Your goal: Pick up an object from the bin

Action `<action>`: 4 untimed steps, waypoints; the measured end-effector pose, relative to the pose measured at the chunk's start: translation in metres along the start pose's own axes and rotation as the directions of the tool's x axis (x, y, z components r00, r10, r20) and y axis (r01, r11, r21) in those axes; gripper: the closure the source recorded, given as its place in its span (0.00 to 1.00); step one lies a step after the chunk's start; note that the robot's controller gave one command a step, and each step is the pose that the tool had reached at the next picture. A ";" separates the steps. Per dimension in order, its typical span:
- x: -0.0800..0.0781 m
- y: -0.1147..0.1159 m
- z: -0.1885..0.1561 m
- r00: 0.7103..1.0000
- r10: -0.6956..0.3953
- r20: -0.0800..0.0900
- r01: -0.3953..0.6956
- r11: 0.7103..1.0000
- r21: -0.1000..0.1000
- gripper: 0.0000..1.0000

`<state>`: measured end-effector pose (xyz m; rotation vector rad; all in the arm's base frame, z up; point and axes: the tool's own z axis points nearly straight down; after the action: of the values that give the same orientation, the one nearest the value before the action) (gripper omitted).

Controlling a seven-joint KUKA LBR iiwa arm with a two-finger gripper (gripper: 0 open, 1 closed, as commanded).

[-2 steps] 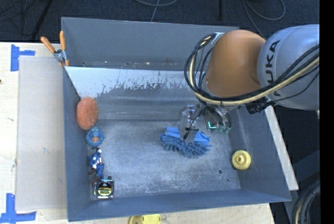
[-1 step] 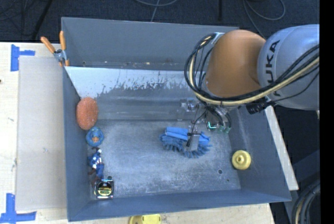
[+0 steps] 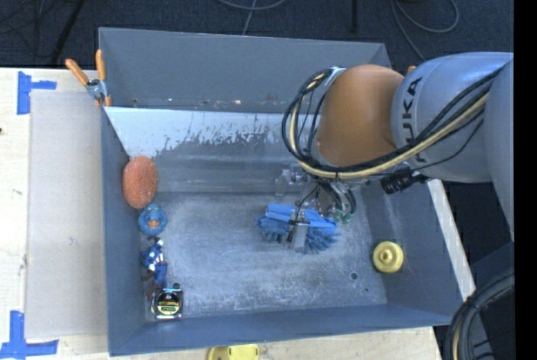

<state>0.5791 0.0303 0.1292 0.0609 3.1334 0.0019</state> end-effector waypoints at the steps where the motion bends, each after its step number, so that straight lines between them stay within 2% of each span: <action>1: -0.017 -0.001 0.045 0.996 0.088 -0.008 -0.088 0.996 0.002 1.00; 2: -0.017 -0.001 0.045 0.996 0.088 -0.008 -0.088 0.996 0.002 1.00; 3: -0.012 0.030 -0.053 0.996 0.091 -0.007 -0.091 0.996 0.001 1.00; 4: -0.012 0.030 -0.053 0.996 0.091 -0.007 -0.091 0.996 0.002 1.00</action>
Offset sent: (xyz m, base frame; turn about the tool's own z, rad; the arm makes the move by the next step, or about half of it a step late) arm 0.0000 0.0000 0.0000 0.0000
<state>0.5920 0.0601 0.1819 0.2037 3.1347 0.0006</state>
